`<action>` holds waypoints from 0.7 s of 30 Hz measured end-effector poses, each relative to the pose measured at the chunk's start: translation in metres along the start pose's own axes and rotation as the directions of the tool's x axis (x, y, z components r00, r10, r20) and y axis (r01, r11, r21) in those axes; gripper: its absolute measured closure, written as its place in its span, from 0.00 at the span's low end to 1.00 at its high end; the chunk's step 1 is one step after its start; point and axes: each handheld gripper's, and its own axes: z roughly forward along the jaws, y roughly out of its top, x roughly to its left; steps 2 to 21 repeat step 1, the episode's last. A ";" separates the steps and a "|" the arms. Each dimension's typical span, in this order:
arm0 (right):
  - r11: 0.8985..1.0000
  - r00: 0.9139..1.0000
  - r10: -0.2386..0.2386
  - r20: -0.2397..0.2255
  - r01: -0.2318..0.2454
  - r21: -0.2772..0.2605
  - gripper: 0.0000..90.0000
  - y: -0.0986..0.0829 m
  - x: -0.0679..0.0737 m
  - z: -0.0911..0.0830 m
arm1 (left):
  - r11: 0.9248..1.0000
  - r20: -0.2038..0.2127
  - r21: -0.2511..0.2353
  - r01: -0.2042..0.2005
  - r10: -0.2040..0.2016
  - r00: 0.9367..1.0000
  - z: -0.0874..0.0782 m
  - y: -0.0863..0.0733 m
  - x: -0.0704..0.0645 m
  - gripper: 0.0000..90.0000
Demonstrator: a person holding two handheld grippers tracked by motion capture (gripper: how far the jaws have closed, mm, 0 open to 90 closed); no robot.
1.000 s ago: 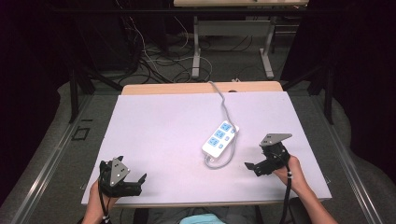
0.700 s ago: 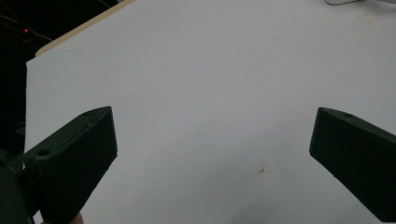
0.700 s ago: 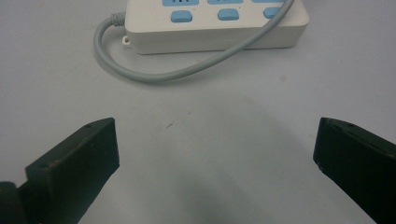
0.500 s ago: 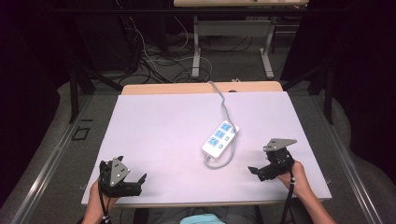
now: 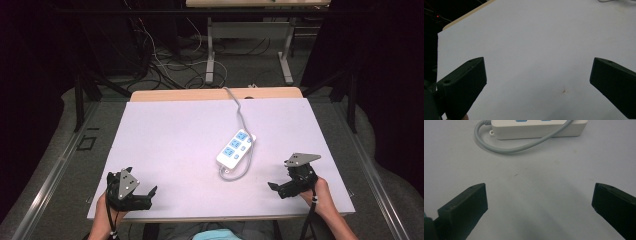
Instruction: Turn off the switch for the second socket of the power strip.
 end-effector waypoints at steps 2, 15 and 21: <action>1.000 1.000 0.002 -0.003 -0.002 0.000 0.00 0.000 0.000 0.000 | 1.000 -0.002 0.000 -0.001 0.001 1.000 0.000 0.000 0.000 0.01; 1.000 1.000 0.002 -0.003 -0.002 0.000 0.00 0.000 0.000 0.000 | 1.000 -0.002 0.000 -0.001 0.001 1.000 0.000 0.000 0.000 0.01; 1.000 1.000 0.002 -0.003 -0.002 0.000 0.00 0.000 0.000 0.000 | 1.000 -0.002 0.000 -0.001 0.001 1.000 0.000 0.000 0.000 0.01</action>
